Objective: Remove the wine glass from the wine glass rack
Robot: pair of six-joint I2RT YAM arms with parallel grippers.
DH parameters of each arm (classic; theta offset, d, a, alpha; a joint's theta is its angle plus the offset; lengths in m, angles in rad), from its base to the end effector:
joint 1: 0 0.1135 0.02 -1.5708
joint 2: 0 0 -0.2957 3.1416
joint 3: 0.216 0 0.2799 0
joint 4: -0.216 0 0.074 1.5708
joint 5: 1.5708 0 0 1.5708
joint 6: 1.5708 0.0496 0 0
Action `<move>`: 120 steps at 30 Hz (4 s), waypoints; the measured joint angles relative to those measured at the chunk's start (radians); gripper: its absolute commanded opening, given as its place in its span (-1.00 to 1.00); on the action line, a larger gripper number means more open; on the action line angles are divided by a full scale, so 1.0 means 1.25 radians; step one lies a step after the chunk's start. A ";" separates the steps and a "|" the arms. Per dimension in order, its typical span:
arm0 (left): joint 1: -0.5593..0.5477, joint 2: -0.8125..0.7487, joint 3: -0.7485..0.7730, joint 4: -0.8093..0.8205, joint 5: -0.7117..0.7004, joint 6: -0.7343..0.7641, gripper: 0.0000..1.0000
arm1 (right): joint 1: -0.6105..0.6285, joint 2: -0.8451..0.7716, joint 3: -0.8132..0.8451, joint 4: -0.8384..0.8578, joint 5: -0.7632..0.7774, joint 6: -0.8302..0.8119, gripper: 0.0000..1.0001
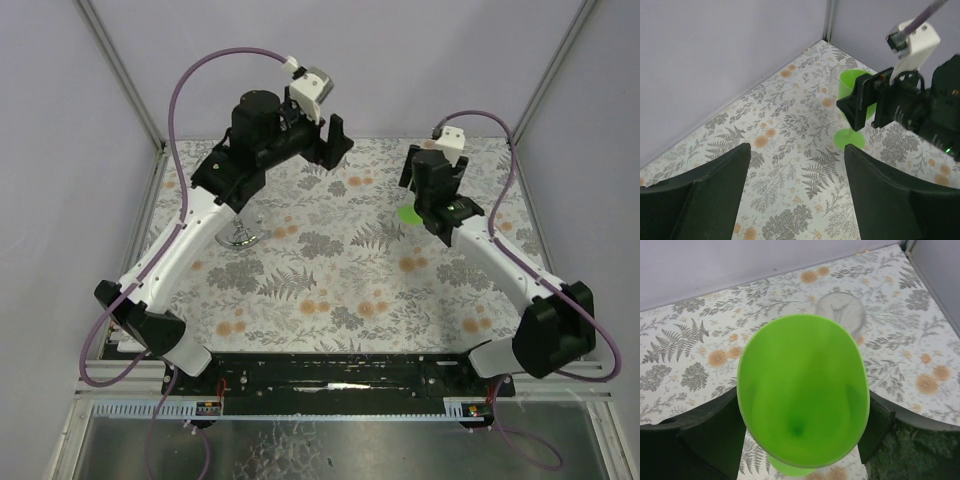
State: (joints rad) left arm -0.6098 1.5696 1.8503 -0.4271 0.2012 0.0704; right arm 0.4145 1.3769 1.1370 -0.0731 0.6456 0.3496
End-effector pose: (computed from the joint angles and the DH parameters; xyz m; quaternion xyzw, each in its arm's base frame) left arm 0.3116 -0.2298 0.5247 0.3131 0.6881 -0.2465 0.6064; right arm 0.3332 0.1140 0.3620 0.1616 0.7726 -0.0301 0.6133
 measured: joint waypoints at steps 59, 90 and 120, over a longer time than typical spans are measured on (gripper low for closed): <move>0.166 -0.032 -0.013 -0.041 0.154 -0.164 0.59 | 0.050 0.473 0.136 0.316 0.106 -0.070 0.98; 0.258 -0.036 -0.028 -0.017 0.148 -0.246 0.61 | 0.053 0.128 0.197 0.107 -0.206 0.023 0.98; 0.480 -0.135 -0.119 -0.013 0.112 -0.276 0.87 | 0.017 0.757 0.967 0.060 -0.938 0.679 0.81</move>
State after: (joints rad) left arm -0.0101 1.4006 1.7020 -0.4427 0.3408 -0.2749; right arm 0.4358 2.3226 2.3459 0.0013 -0.5262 1.1980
